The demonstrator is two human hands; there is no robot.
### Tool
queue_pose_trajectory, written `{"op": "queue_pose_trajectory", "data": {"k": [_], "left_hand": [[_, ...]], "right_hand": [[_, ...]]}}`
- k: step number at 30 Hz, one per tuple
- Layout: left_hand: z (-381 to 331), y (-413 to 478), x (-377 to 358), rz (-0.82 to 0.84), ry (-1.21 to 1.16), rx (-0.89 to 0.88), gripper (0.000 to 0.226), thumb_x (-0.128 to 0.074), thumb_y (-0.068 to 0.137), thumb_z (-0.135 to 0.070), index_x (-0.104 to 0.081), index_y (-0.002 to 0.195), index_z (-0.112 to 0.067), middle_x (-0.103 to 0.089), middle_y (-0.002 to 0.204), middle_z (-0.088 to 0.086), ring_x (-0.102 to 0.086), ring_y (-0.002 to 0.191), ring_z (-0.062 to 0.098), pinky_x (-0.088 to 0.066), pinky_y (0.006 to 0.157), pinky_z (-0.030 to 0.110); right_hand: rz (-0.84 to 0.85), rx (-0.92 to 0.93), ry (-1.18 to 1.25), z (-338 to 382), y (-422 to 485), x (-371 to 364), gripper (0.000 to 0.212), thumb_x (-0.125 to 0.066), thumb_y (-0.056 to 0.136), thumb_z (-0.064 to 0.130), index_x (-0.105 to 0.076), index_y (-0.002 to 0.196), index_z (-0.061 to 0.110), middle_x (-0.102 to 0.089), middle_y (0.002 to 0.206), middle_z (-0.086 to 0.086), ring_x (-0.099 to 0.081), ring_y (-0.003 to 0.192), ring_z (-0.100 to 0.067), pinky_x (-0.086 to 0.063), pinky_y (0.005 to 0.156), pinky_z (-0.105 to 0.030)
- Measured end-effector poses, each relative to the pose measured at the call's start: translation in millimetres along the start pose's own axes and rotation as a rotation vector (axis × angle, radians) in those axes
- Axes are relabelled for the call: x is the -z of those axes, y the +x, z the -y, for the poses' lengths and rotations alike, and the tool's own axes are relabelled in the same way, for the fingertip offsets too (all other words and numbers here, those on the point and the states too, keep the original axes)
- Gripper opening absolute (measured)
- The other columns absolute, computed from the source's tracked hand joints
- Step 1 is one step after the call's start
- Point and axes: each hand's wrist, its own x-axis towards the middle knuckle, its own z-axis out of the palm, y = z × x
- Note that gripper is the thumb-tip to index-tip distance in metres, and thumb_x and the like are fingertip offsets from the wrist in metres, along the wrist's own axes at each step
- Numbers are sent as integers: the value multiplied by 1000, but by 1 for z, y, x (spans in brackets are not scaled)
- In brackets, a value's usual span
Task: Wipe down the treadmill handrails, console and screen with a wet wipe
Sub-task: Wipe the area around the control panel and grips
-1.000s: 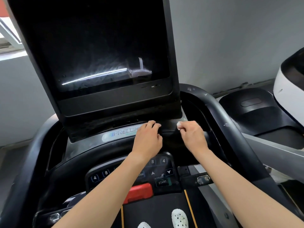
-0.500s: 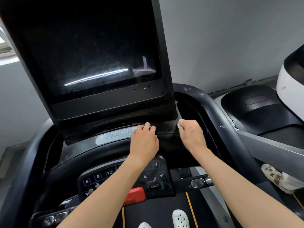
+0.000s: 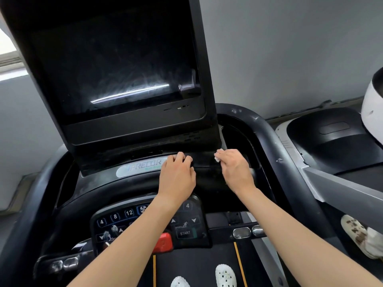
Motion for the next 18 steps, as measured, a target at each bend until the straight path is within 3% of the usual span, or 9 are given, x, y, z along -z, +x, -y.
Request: {"op": "queue_pose_trajectory", "data": {"k": [3,6,9,12,15,18], "left_hand": [[1,-1,0,7,-19,1,31,-50,102,-31,-65,126,-20,-59,118,-4,-50,109,19,-47,93,35],[1,-1,0,-4,-21,14,32,-50,101,-32,-64,128,-20,-60,119,-5,-50,110,18,-46,93,35],[0,-2,1,-7,-25,24,33,-51,102,-32,-64,130,-21,-60,123,-4,-51,113,18,-45,95,34],[1,-4,4,13,-24,21,35,-50,102,-30,-60,135,-22,-59,129,-6,-50,119,18,-41,102,35],[6,-9,6,2,-52,55,34,-52,101,-25,-60,134,-20,-58,136,-4,-47,127,20,-38,108,36],[16,-16,8,-47,-87,169,29,-56,96,-21,-62,123,-14,-59,131,3,-48,122,26,-41,104,38]], "right_hand": [[-19,-305,56,-4,5,-1,23,-56,103,10,-77,112,11,-73,104,-7,-64,102,-21,-50,90,-23],[34,-143,81,23,2,-10,21,-60,98,2,-78,108,8,-73,104,-9,-64,101,-22,-53,95,-33],[94,103,137,41,-8,-12,21,-70,89,-5,-80,104,6,-76,106,-4,-65,103,-18,-54,96,-27],[98,117,129,28,-5,-9,21,-74,86,-7,-81,100,7,-77,103,1,-63,100,-14,-53,91,-23],[31,22,139,16,0,-4,17,-73,85,-11,-80,89,3,-76,91,-2,-54,92,7,-47,85,-9],[-8,10,67,28,2,-10,18,-76,81,-13,-79,83,5,-75,84,-1,-65,83,-18,-52,84,-17]]}}
